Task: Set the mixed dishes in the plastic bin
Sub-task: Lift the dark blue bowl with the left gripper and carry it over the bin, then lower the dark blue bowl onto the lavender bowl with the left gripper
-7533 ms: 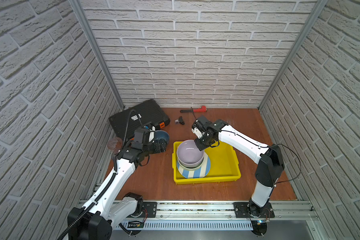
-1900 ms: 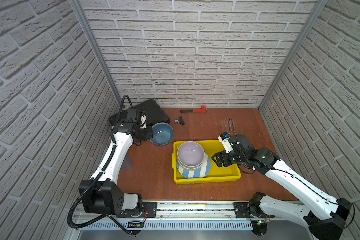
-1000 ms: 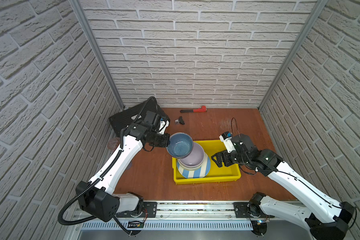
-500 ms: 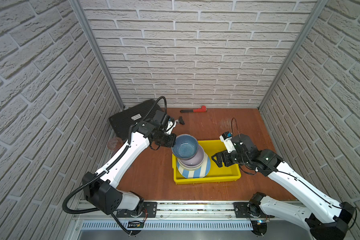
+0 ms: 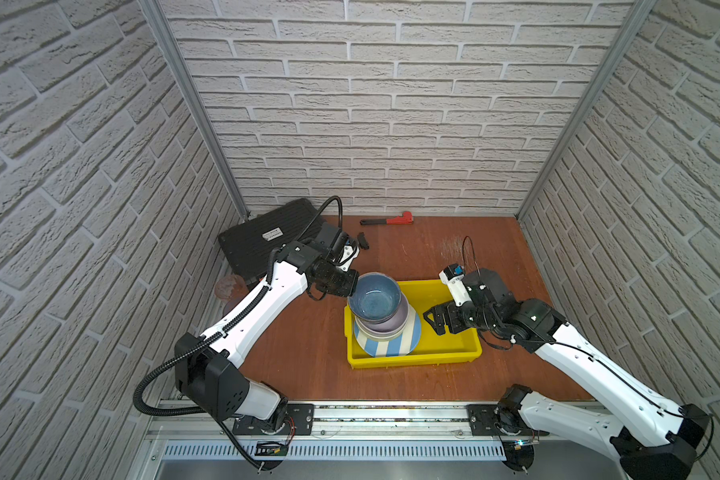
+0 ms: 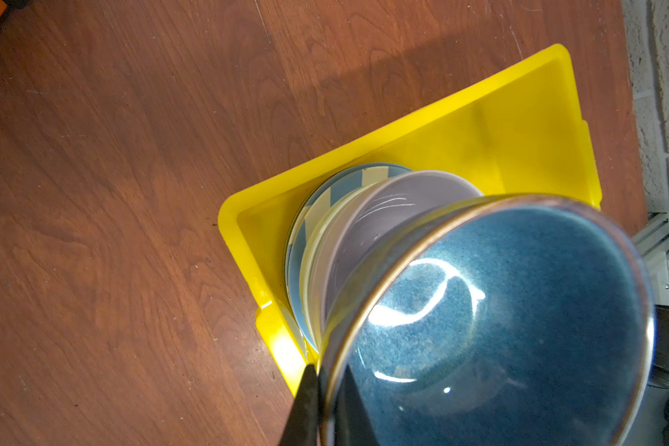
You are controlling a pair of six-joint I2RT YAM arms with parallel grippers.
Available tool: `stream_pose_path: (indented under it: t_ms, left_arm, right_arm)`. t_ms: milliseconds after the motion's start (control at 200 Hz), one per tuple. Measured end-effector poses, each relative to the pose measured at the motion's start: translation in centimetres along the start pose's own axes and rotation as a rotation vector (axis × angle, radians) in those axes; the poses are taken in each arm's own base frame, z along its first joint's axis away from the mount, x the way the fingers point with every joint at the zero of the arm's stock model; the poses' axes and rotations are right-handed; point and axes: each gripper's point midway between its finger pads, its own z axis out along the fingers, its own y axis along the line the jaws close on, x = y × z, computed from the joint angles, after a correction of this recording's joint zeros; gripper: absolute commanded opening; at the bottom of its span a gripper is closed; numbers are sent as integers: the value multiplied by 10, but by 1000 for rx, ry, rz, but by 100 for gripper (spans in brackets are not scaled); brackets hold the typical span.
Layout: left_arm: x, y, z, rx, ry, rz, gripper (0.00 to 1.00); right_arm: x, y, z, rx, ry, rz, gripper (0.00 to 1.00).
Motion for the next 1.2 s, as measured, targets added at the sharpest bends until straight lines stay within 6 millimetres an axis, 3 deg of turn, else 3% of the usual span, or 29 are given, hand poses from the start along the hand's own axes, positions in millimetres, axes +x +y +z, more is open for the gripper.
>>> stream_pose_path:
  t_ms: [490,1200]
  left_arm:
    - [2,5,12,-12,17,3,0]
    - [4,-9,33,2,56,42,0]
  right_arm:
    - [0,-1,3,6,9,4,98]
    - [1,-2,3,8,11,8,98]
